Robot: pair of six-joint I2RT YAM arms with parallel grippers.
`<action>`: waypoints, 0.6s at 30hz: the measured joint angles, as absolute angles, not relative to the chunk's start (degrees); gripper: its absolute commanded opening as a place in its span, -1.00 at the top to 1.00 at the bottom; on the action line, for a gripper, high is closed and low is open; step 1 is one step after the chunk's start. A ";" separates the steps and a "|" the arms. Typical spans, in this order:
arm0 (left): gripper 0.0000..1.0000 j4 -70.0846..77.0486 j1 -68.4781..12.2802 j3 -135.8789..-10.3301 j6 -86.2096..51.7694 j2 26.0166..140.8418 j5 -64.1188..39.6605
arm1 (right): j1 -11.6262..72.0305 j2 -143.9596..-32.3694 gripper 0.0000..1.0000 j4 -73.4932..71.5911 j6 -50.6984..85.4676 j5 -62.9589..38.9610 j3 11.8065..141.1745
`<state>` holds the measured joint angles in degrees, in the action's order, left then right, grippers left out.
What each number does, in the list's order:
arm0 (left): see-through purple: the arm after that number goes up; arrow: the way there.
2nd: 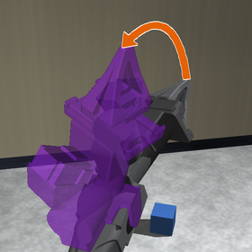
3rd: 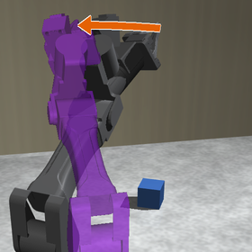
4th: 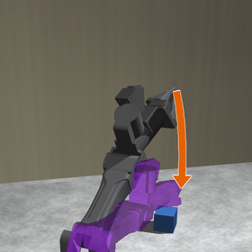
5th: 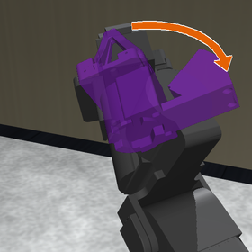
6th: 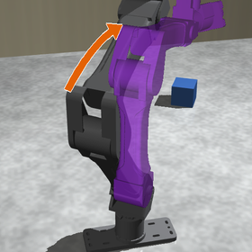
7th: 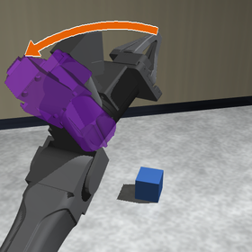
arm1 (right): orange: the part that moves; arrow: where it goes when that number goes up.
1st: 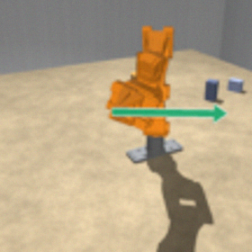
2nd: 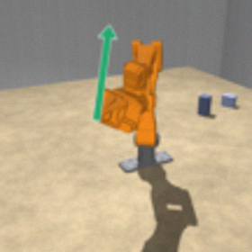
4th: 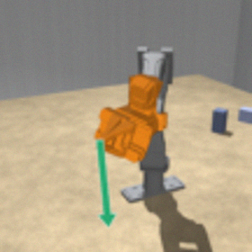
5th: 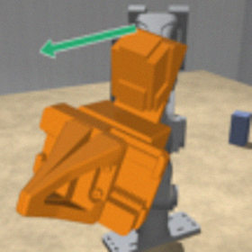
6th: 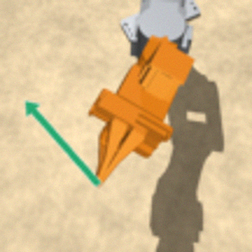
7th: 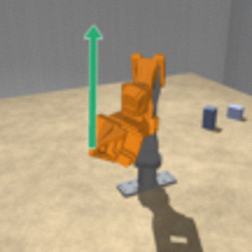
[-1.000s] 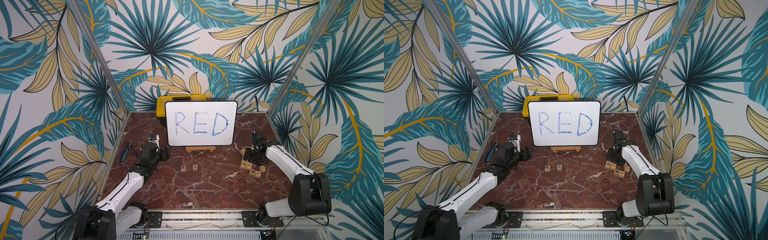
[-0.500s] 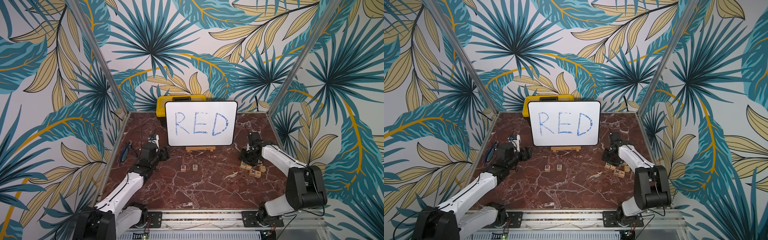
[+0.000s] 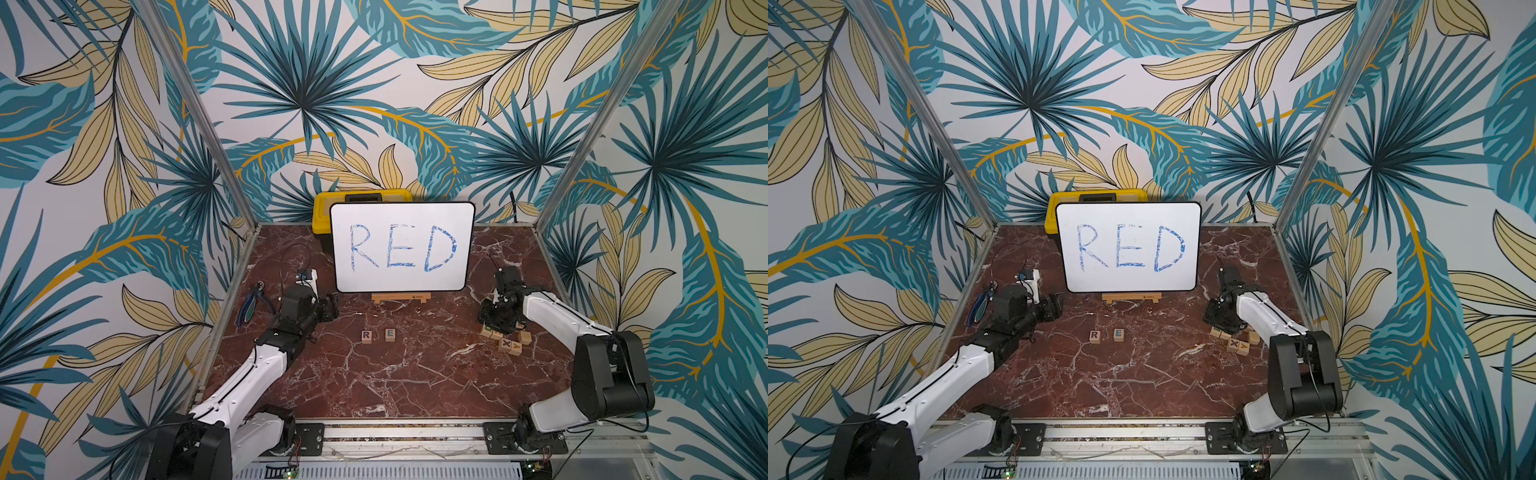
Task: Assemble the uppercase word "red" with letter blocks
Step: Pick up the letter block from the center of the board.
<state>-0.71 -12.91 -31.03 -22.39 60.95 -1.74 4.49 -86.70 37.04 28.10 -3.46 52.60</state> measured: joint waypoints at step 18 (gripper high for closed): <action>-0.38 -0.69 -12.91 -31.03 -22.52 59.99 -1.76 | 4.49 -85.97 -0.06 38.68 27.62 -1.56 51.44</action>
<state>-0.69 -12.91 -31.03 -22.52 59.99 -1.76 4.49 -85.97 38.68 27.62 -1.56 51.44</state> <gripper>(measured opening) 0.690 0.530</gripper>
